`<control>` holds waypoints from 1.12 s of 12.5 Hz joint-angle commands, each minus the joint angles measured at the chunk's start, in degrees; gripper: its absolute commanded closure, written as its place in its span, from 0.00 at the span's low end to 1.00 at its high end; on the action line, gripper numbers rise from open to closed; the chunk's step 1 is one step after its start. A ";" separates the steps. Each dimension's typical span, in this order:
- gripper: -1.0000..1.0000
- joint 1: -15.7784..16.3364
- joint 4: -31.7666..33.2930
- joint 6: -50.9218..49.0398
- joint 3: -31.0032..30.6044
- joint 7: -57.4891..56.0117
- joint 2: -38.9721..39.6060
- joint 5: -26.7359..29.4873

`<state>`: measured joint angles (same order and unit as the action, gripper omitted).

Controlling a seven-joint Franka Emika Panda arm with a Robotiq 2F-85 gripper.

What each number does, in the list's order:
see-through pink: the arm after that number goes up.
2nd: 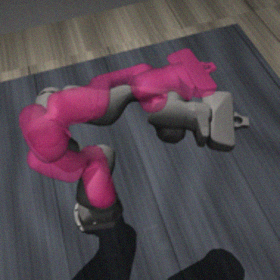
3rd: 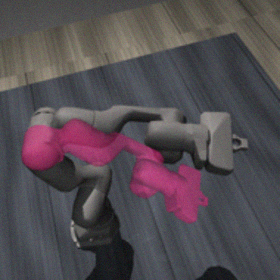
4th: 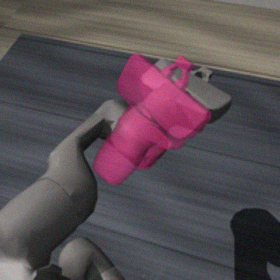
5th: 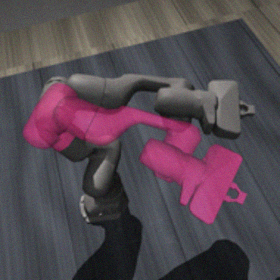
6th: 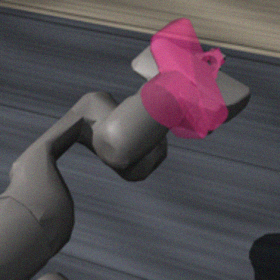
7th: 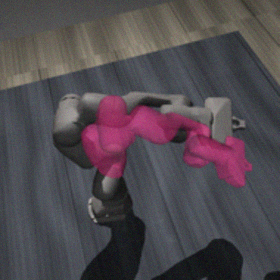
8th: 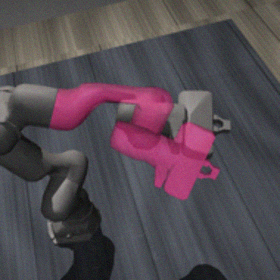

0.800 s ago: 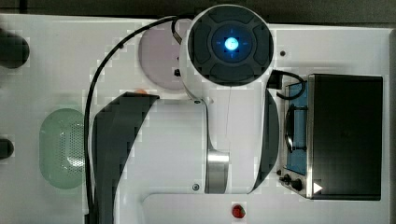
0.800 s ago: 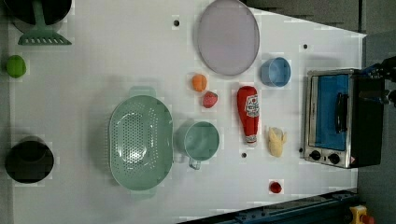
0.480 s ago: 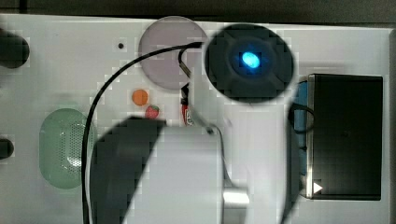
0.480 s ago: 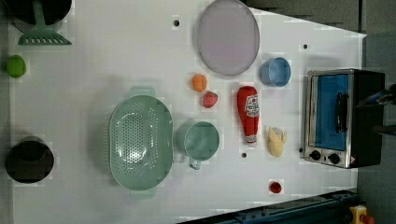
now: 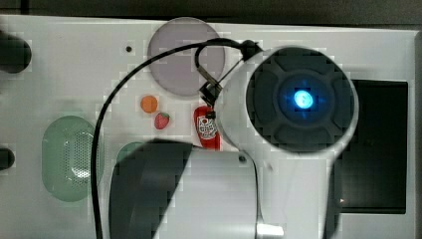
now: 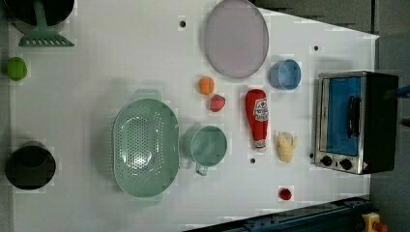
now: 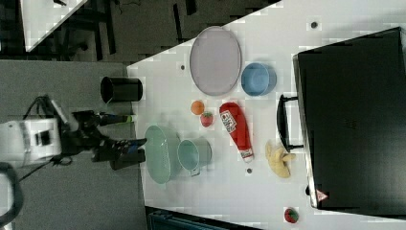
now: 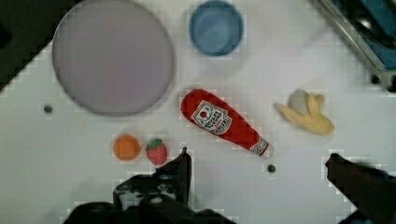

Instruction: Pick Ketchup from the table and place it in strainer.

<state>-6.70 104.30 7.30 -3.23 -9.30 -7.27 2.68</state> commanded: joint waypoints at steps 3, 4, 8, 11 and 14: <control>0.00 0.16 8.71 9.81 -1.20 -35.74 7.10 0.13; 0.00 0.18 10.49 13.07 -1.50 -42.22 7.78 0.13; 0.00 0.23 18.50 27.71 -2.46 -53.91 10.49 0.13; 0.00 0.44 23.38 34.23 -2.84 -53.91 13.35 0.10; 0.00 0.56 25.86 39.25 -3.10 -53.64 17.00 -2.36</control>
<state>-6.59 129.14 45.63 -5.48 -59.70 9.86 -0.02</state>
